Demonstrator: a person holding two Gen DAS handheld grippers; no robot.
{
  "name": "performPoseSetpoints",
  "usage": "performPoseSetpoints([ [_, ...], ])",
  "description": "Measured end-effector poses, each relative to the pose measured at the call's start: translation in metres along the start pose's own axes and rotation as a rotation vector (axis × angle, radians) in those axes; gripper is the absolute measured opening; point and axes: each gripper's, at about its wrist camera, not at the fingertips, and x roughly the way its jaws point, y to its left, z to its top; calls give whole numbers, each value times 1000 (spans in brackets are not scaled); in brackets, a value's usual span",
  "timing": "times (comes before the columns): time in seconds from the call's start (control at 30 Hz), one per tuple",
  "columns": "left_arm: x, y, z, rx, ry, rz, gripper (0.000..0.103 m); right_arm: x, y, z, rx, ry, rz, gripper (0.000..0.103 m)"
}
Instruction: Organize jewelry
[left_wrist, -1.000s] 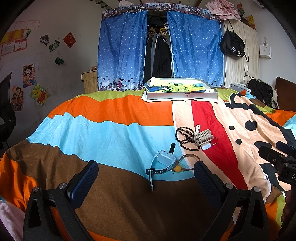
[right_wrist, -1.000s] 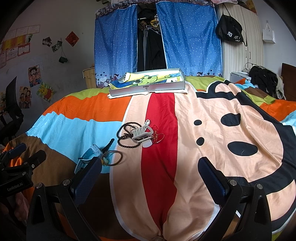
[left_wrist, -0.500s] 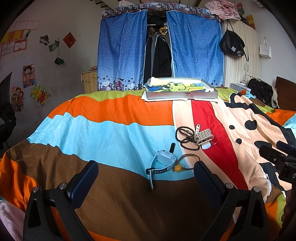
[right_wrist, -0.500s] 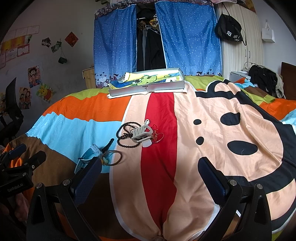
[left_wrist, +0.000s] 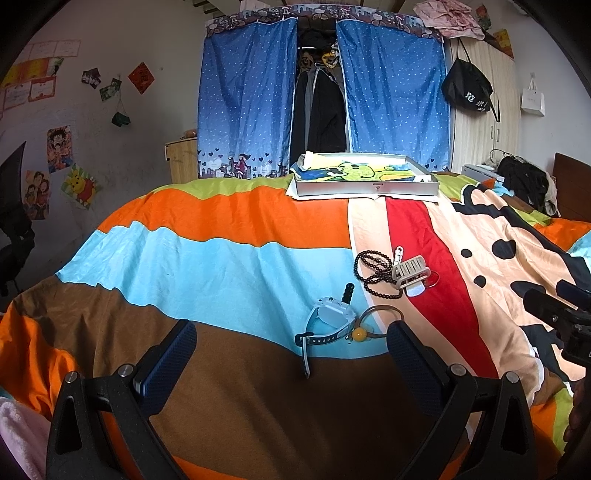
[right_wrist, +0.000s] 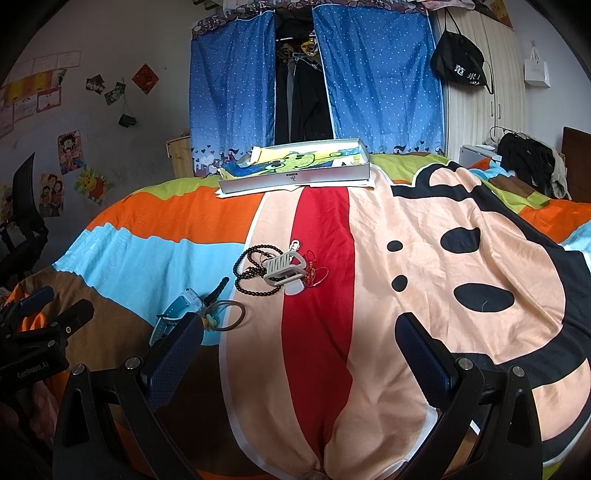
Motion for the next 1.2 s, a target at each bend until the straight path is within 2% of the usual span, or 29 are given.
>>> performPoseSetpoints([
  [0.33, 12, 8, -2, -1, 48, 27, 103, -1, -5, 2, 1, 6, -19, 102],
  [0.5, 24, 11, -1, -10, 109, 34, 103, 5, -11, -1, 10, 18, -13, 102],
  [0.67, 38, 16, 3, -9, 185, 24, 103, 17, -12, -3, -5, 32, 27, 102],
  [0.8, 53, 23, 9, -9, 240, -16, 103, 29, -11, 0, -35, 49, 81, 102],
  [1.03, 94, 35, 19, 28, 323, -98, 102, 73, -7, 9, -70, 146, 196, 102],
  [1.07, 102, 34, 21, 45, 332, -122, 101, 81, -4, 10, -87, 152, 218, 102],
  [1.17, 130, 29, 23, 88, 371, -186, 87, 102, 6, 10, -130, 178, 255, 102],
  [1.2, 139, 27, 23, 96, 380, -204, 80, 112, 10, 10, -135, 197, 278, 102],
])
